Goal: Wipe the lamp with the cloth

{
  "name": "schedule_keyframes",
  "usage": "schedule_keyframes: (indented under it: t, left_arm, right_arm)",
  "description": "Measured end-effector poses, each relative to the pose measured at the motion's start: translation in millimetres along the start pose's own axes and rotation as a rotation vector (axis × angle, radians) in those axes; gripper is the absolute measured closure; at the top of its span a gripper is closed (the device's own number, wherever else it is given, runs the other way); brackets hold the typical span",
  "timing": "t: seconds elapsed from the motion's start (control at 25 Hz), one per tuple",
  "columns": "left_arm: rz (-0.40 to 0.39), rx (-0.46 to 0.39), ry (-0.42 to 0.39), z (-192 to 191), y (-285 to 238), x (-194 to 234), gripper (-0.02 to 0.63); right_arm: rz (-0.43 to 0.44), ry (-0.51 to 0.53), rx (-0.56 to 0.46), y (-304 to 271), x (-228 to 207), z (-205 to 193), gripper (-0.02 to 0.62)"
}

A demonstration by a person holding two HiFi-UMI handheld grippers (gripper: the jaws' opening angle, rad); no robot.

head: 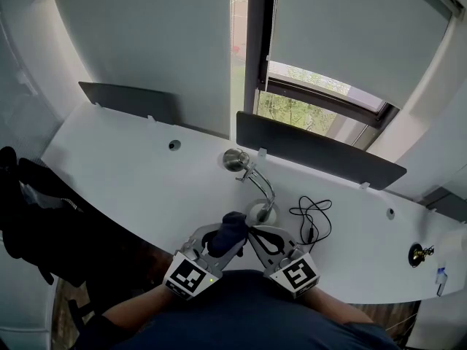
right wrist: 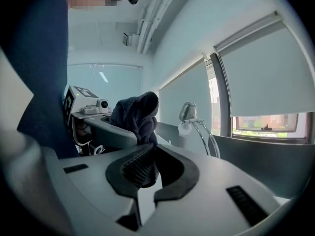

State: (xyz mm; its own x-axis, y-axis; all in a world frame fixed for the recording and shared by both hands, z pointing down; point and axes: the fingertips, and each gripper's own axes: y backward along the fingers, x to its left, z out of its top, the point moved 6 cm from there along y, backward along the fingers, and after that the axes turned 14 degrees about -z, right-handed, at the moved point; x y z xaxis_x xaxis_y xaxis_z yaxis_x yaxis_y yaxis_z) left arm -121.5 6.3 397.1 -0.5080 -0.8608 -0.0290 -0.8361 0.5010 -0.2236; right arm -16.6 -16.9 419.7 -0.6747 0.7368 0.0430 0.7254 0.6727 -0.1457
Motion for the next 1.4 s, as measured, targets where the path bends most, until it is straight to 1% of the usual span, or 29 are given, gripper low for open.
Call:
schedule_keyframes:
  t: [0.16,0.4,0.92,1.08,1.28,1.4]
  left_arm:
    - [-0.050,-0.042,0.044,-6.0,-1.4,-1.5,0.476]
    - [-0.068,-0.039,0.050,-9.4,-1.7,-0.8,0.476]
    - [-0.068,-0.043,0.049,-9.9,-1.2,-1.0,0.476]
    - [-0.057,-0.080,0.057,-4.3,-2.0,-1.2,0.476]
    - [-0.062,-0.043,0.031,-5.3,-1.3,-1.0,0.476]
    - [-0.062,-0.047,0.034,-4.4,-0.6,-1.2,0.476]
  right_arm:
    - [0.006,-0.017,-0.016,-1.2,-1.3,-1.3,0.577]
    - [0.018,-0.038,-0.026,-2.1,-1.8,-3.0,0.583]
    - [0.021,-0.033,-0.022,-3.0,-0.3,-5.3,0.583]
    - [0.019,-0.033,-0.023,-1.5,-0.8,-3.8,0.584]
    - [0.020,-0.037,-0.028,-1.4,-0.5,-3.7,0.584]
    - [0.021,-0.036,-0.029,-1.5,0.0,-3.7,0.584]
